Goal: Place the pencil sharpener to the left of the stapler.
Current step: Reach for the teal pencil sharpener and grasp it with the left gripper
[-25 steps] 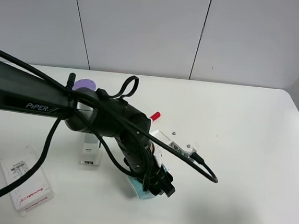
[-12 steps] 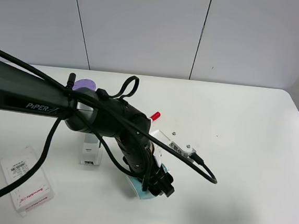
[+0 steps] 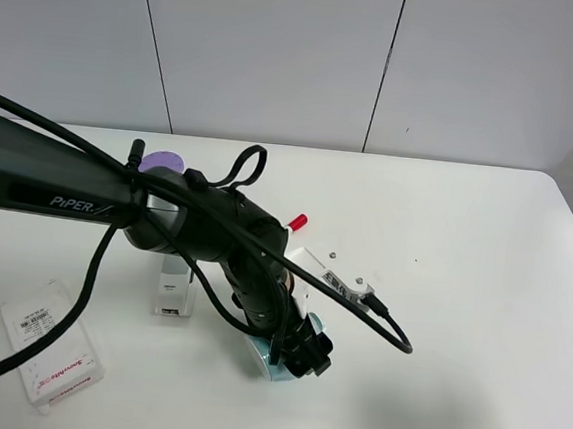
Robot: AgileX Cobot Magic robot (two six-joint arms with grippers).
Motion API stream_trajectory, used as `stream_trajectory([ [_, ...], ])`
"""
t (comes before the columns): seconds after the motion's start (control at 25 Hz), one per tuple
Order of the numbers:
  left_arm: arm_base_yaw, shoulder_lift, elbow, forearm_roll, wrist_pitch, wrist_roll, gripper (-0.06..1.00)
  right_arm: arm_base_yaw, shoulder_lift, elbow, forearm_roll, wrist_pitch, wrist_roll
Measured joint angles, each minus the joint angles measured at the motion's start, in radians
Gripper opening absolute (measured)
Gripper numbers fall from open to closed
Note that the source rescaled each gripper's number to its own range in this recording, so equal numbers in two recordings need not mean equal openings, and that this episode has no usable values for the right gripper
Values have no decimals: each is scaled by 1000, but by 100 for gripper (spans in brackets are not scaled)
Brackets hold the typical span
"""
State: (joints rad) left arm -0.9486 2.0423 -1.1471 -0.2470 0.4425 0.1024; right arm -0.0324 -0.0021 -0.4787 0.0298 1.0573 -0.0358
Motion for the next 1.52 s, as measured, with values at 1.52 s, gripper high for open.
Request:
stream_trajectory([
  [1.52,20,0,0,8,122,-4,83,0,0,0,0,0,0],
])
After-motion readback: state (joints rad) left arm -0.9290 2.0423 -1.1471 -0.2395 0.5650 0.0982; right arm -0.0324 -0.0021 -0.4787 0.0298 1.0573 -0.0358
